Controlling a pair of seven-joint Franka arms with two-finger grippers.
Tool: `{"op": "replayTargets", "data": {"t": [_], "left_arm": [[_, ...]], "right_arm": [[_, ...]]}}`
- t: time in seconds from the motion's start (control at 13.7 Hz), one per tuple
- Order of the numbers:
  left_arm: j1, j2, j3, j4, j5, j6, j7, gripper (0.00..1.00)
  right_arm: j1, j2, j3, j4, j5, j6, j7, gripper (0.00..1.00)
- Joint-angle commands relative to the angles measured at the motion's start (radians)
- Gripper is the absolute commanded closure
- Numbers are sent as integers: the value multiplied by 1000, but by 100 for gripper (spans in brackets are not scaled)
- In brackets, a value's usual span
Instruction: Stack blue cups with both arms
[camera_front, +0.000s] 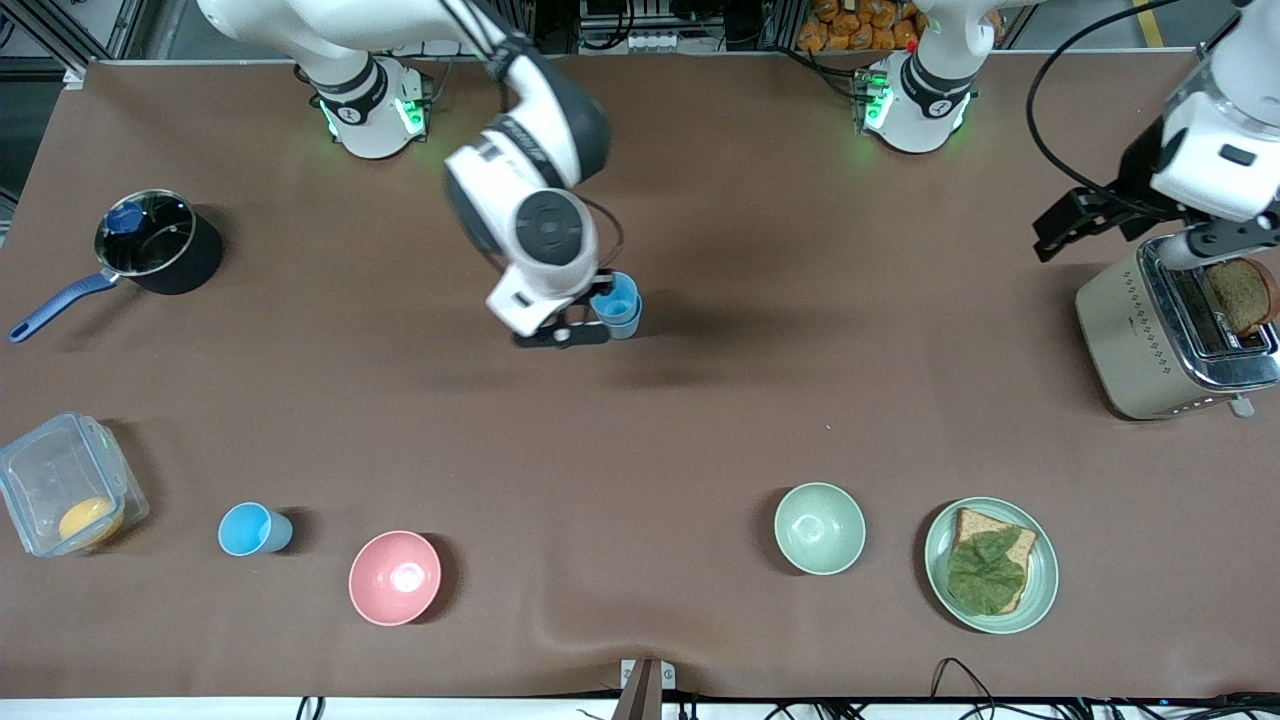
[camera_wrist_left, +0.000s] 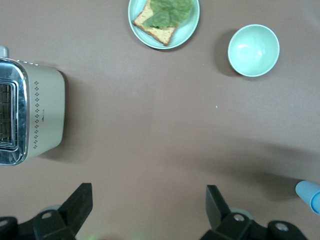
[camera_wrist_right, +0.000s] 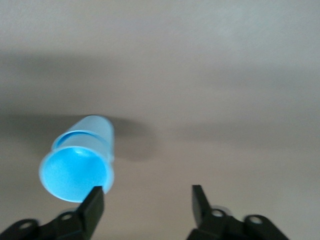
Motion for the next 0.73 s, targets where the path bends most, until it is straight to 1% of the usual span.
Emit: {"op": "replayTargets", "data": {"t": [0.0, 0.07, 0.29, 0.44, 0.51, 0.66], "left_arm": [[9, 0, -7, 11, -7, -4, 12, 0], [10, 0, -6, 11, -7, -4, 19, 0], [12, -6, -2, 11, -6, -10, 24, 0], [12, -7, -1, 12, -6, -11, 23, 0], [12, -9, 2, 12, -6, -10, 23, 0], [12, -9, 4, 12, -12, -10, 21, 0]], "right_arm": [[-170, -65, 18, -21, 3, -60, -217, 0], [-218, -81, 17, -25, 3, -72, -266, 0], [-414, -120, 18, -68, 3, -95, -411, 0], [-483, -187, 18, -112, 3, -101, -445, 0], [-507, -235, 18, -148, 3, -91, -446, 0], [-559, -292, 18, -174, 5, -54, -480, 0]]}}
